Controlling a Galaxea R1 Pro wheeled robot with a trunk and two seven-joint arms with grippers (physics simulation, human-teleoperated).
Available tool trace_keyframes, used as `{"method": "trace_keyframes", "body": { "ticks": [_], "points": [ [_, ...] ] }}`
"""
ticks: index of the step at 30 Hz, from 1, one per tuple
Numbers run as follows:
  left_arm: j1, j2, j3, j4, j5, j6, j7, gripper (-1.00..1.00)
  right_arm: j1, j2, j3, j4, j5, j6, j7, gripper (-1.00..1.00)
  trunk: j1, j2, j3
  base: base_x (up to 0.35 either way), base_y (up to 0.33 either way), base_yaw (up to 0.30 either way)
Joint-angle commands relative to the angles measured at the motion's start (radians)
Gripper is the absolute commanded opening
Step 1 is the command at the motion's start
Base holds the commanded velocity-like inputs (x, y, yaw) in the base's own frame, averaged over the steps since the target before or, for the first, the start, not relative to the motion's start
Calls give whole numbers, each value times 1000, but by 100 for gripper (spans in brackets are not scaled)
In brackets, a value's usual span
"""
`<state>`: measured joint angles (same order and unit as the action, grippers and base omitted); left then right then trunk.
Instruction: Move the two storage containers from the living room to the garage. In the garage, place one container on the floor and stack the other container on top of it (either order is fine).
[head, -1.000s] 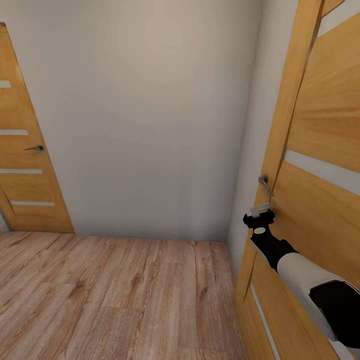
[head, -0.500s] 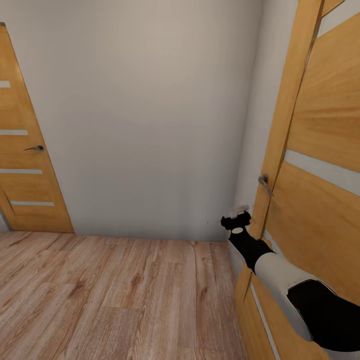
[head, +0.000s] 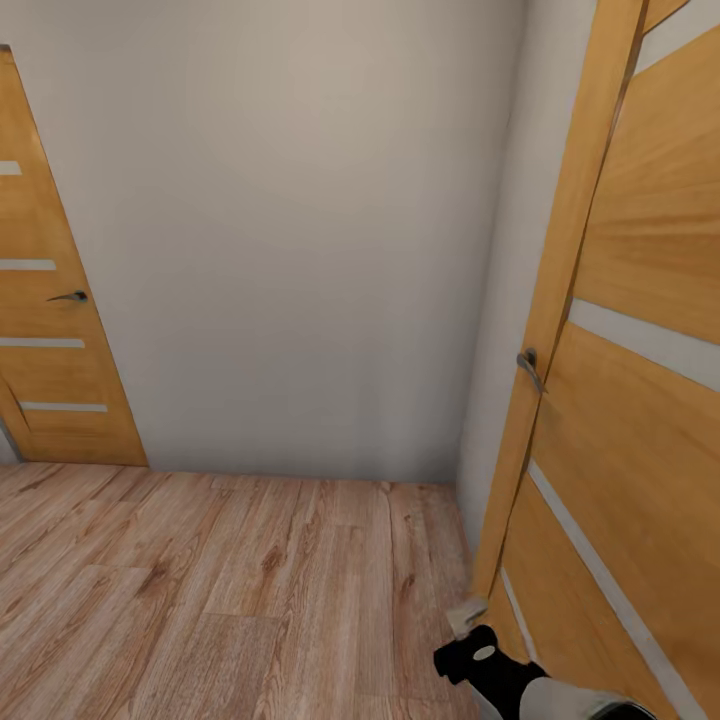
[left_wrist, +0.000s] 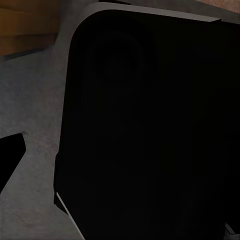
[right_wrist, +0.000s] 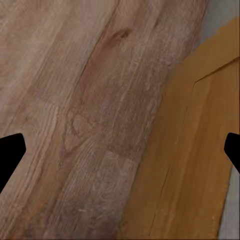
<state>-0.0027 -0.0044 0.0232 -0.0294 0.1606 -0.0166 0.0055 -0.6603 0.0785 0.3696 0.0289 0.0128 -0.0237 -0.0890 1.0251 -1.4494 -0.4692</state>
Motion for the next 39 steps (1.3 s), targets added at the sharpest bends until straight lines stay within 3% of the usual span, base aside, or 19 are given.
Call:
{"method": "trace_keyframes", "body": {
  "ticks": [1,4,5,8,10,11,14,21,39],
  "points": [
    [0,0,1,0,7,-2,1,100,19,-11,6,2,3,-3,5,100,0,-1,-1,0,0,0],
    [0,0,1,0,7,-2,1,100,131,-60,6,4,3,-8,34,100,0,-1,-1,0,0,0],
    [0,0,1,0,7,-2,1,100,198,-79,6,5,3,-12,44,100,0,-1,-1,0,0,0],
    [0,0,1,0,7,-2,1,100,321,-97,6,5,3,-29,51,100,0,-1,-1,0,0,0],
    [0,1,1,0,7,-2,1,100,372,-106,7,5,3,-37,51,100,0,-1,-1,0,0,0],
    [0,0,2,0,7,-2,1,100,438,-116,7,5,4,-48,53,100,0,-1,-1,0,0,0],
    [0,0,3,0,7,-2,1,100,490,-122,9,5,5,-52,53,100,0,-1,-1,0,0,0],
    [0,0,3,0,7,-2,1,100,528,-126,9,5,6,-59,55,100,0,-1,-1,0,0,0],
    [0,0,3,-3,7,-2,1,100,532,-123,12,5,16,-59,57,100,0,-1,-1,0,0,0]
  ]
}}
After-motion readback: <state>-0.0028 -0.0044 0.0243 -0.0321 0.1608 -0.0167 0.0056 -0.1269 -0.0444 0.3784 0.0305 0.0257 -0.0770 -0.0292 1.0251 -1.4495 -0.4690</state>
